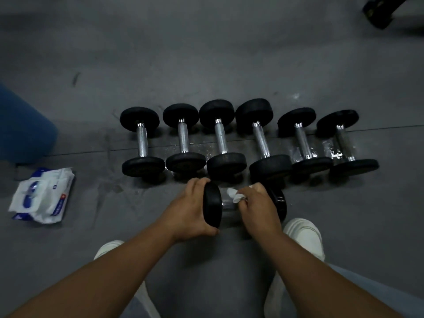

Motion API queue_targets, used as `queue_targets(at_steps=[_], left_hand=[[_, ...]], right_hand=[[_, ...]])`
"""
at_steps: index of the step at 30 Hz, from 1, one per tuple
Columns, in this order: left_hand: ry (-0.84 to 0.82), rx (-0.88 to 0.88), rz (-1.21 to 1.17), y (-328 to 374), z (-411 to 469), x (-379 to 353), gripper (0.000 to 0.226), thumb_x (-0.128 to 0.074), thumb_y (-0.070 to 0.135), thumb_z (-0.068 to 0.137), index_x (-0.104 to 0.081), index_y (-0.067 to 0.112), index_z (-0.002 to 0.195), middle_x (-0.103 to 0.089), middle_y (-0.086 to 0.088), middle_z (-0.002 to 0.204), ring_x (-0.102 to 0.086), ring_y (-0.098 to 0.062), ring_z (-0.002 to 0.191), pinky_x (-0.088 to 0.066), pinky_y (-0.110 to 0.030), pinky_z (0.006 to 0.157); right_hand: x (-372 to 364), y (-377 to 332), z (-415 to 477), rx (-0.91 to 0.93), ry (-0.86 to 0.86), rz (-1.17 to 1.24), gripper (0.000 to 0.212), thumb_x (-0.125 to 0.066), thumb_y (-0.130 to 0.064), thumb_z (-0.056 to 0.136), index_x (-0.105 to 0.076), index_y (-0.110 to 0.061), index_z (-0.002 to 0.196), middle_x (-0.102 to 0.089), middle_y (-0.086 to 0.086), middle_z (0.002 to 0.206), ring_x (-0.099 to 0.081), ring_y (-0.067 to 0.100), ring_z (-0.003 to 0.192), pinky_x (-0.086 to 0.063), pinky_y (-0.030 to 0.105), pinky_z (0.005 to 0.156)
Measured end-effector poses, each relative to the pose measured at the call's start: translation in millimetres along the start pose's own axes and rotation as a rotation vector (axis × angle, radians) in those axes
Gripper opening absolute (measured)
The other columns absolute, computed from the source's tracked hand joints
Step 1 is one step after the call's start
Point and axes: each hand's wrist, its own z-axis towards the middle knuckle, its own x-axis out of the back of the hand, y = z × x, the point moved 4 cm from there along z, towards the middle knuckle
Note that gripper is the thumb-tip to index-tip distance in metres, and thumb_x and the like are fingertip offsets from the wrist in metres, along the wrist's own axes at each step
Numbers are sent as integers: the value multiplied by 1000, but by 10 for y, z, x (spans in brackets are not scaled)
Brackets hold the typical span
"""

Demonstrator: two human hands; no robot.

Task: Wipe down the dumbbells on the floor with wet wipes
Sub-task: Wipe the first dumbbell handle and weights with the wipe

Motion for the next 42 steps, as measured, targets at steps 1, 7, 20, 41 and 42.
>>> queue_targets(at_steps=[1, 7, 20, 41, 42], left_hand=[[5, -20, 53, 91, -31, 66, 121, -85, 51, 49, -17, 27, 146, -20, 5, 146, -48, -24, 123, -47, -33, 98], [2, -31, 435, 525, -135, 500, 122, -76, 61, 51, -10, 28, 147, -22, -4, 143, -30, -29, 131, -42, -50, 103], [-131, 277, 386, 806, -178, 598, 129, -72, 77, 58, 18, 51, 147, 16, -7, 163, -11, -44, 145, -31, -59, 109], [-60, -9, 617, 959, 79, 292, 118, -63, 75, 66, 19, 49, 147, 5, -5, 163, -15, -43, 141, -48, -49, 96], [-65, -4, 613, 965, 95, 297, 116, -64, 73, 67, 16, 50, 148, 5, -5, 162, -16, -43, 139, -48, -50, 96]], right_hand=[[67, -9, -3, 5, 5, -16, 13, -56, -23, 89, -69, -24, 93, -49, -2, 98, -58, 20, 83, -49, 34, 73], [464, -168, -50, 98, 95, -57, 13, -54, -17, 88, -66, -16, 89, -47, -1, 95, -55, 18, 85, -51, 37, 71], [1232, -526, -220, 266, 228, -274, 7, -58, -27, 88, -60, -21, 87, -45, -4, 92, -54, 20, 80, -30, 27, 54], [896, -219, -144, 275, 242, -370, 9, -73, -24, 70, -67, -22, 76, -51, -5, 77, -52, 20, 77, -44, 35, 70], [888, -215, -134, 269, 223, -353, 10, -72, -26, 71, -65, -19, 74, -50, -3, 77, -51, 21, 76, -44, 34, 66]])
